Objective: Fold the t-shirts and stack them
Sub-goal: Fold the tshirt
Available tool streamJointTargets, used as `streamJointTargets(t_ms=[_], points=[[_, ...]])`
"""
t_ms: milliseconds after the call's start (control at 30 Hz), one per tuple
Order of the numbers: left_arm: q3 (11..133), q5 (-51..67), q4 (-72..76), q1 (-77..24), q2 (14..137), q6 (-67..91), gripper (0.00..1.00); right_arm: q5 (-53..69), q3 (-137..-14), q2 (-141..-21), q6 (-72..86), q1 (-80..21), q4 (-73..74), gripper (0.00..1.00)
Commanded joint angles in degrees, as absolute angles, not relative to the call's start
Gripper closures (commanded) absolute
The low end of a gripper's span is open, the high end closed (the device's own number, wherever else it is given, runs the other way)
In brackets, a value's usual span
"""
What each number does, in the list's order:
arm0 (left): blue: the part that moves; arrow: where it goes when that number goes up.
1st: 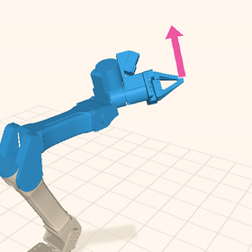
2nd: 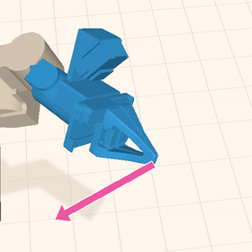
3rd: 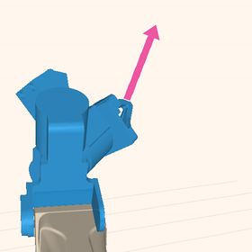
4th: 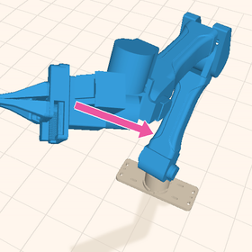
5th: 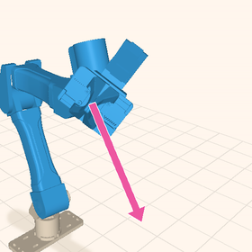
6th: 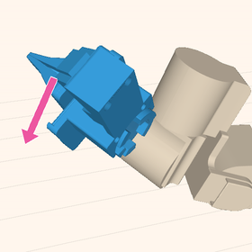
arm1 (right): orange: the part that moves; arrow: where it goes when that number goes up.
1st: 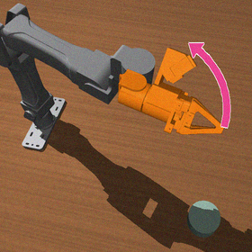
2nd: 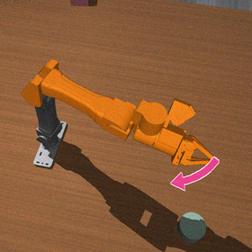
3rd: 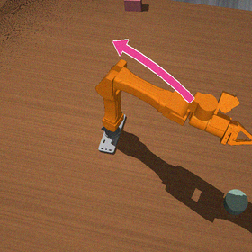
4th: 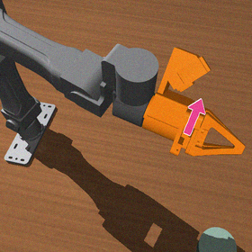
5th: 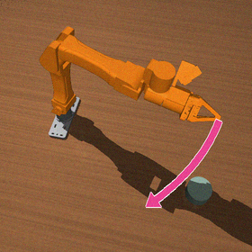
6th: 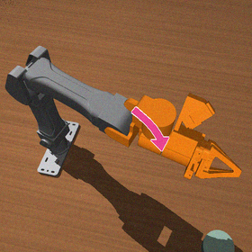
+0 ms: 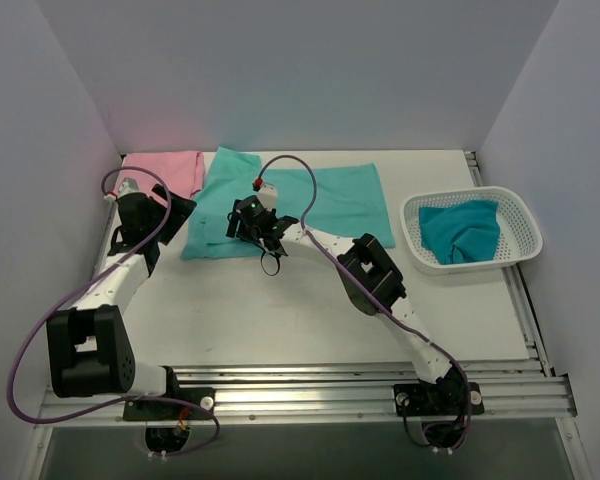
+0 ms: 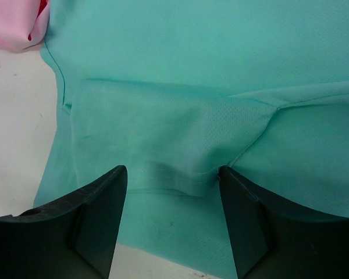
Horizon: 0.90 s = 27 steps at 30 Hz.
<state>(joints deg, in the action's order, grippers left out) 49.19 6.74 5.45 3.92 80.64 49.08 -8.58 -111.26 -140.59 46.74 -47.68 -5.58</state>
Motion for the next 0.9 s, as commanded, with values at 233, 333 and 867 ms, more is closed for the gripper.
streamJointTargets(t_ms=[233, 333, 867], points=[[48.7, 7.8, 9.1, 4.5, 81.0, 49.0, 0.15, -8.4, -111.8, -140.2, 47.5, -47.6, -5.9, 0.66], [48.7, 7.7, 9.2, 4.5, 80.9, 49.0, 0.15, -8.1, -111.8, -140.4, 47.9, -47.5, -5.9, 0.8], [48.6, 7.6, 9.7, 4.8, 81.5, 49.0, 0.15, -7.0, -119.3, -141.1, 46.4, -45.2, -3.1, 1.0]])
